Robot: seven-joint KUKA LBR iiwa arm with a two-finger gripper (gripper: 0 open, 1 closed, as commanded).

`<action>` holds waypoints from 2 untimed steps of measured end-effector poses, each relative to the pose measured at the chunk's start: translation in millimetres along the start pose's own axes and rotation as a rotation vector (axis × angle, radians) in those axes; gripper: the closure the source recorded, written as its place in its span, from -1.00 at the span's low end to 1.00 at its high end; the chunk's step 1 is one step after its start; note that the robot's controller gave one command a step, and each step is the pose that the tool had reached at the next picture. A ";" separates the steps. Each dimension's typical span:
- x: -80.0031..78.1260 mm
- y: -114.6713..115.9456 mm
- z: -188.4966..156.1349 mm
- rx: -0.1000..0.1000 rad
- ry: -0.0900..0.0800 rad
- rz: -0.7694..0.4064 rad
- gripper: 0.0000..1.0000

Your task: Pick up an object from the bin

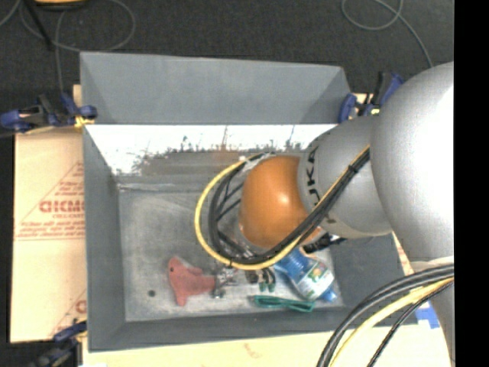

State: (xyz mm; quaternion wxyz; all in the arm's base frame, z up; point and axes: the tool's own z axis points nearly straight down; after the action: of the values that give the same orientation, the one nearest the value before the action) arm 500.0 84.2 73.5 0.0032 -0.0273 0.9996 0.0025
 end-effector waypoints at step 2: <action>2.5 -0.9 -33.5 0.003 0.008 0.001 1.00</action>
Offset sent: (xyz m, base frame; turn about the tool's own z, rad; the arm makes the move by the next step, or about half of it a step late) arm -0.0001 -0.0001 0.0202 0.0000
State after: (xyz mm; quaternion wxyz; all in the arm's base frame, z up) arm 497.4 82.9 106.9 -0.0008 -0.0266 0.9996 0.0009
